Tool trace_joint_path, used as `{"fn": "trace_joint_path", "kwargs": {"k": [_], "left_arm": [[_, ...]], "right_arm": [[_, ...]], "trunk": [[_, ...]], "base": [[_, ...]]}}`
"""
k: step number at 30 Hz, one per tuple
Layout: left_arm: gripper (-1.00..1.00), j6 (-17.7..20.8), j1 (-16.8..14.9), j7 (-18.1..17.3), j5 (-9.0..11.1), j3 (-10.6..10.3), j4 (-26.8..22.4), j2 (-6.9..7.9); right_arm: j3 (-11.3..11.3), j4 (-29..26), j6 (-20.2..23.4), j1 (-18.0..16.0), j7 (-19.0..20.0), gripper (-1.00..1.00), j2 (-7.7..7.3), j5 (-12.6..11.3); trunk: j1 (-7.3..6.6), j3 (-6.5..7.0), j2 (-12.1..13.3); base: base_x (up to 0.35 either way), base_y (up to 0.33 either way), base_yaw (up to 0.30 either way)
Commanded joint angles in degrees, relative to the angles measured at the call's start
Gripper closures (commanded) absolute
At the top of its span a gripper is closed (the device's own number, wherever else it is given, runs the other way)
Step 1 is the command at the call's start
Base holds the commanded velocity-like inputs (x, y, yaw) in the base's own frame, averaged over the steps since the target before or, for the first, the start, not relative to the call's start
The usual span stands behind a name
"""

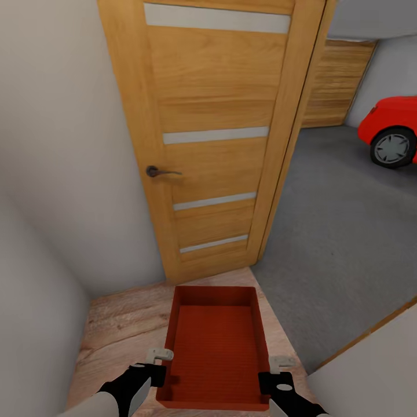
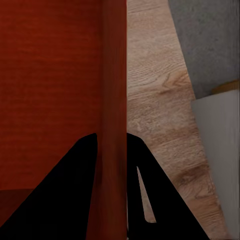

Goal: Move the two storage containers from the living room to the garage. In the garage, place one container on the floor and stack the other container on top of it (either order is fine).

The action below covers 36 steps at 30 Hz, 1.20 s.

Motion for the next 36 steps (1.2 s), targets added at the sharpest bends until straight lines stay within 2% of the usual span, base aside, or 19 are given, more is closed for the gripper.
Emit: {"fn": "trace_joint_path", "kwargs": {"k": [1,12,36], "left_arm": [[1.0,0.4,0.0,0.2,-1.0,0.0,-0.1,0.01],[1.0,0.4,0.0,0.2,-1.0,0.0,-0.1,0.01],[1.0,0.4,0.0,0.2,-1.0,0.0,-0.1,0.01]], "right_arm": [[-0.4,0.0,-0.3,-0.1,-0.3,1.0,-0.02,-0.2],[-0.4,0.0,-0.3,-0.1,-0.3,1.0,-0.02,-0.2],[-0.4,0.0,-0.3,-0.1,-0.3,1.0,-0.02,-0.2]], "trunk": [[0.01,-0.06,-0.1],[0.01,-0.06,-0.1],[0.01,-0.06,-0.1]], "base": [[0.0,0.0,-0.284],[0.0,0.0,-0.271],[0.003,0.003,-0.009]]}}
